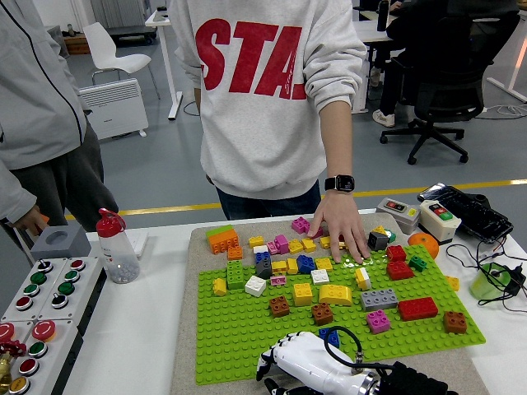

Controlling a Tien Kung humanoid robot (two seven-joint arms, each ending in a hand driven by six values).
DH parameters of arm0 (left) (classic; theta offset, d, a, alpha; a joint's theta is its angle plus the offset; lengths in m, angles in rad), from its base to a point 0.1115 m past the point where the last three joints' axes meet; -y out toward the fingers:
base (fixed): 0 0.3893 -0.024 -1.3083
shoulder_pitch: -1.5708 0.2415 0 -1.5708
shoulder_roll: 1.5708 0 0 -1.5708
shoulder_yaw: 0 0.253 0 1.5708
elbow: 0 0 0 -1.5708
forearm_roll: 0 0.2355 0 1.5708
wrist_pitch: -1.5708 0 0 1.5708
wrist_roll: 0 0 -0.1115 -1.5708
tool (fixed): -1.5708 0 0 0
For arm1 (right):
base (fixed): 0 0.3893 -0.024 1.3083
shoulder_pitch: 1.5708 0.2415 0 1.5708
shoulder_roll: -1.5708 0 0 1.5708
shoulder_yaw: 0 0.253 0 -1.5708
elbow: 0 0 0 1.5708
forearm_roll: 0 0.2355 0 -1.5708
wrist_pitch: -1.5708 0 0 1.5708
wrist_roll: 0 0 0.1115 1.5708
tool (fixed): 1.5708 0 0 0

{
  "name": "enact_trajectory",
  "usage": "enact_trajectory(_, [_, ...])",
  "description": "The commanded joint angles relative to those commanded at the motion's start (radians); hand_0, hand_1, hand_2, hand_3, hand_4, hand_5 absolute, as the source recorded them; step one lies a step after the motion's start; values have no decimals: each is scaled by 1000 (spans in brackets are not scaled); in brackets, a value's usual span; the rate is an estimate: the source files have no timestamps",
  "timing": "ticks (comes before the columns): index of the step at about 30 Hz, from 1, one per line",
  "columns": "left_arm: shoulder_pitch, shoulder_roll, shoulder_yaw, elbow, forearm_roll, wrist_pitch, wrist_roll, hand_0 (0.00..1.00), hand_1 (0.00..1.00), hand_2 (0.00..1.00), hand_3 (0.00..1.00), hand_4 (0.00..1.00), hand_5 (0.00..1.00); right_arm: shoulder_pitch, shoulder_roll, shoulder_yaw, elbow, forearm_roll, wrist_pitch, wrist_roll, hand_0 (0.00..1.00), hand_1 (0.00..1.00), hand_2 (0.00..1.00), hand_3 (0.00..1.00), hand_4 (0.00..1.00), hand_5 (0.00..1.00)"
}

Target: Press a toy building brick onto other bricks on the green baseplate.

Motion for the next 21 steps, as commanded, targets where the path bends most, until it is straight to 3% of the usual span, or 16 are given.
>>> enact_trajectory(11, [3, -1, -1, 0, 2, -1, 1, 659, 686, 680, 579, 293, 998, -2, 1, 0, 0, 0, -2, 1, 618, 643, 608, 569, 391, 257])
enact_trajectory(21, [0, 1, 5, 0, -6, -2, -1, 659, 686, 680, 579, 293, 998, -7, -6, 66, 21, -9, -73, 21, 642, 640, 627, 609, 407, 240])
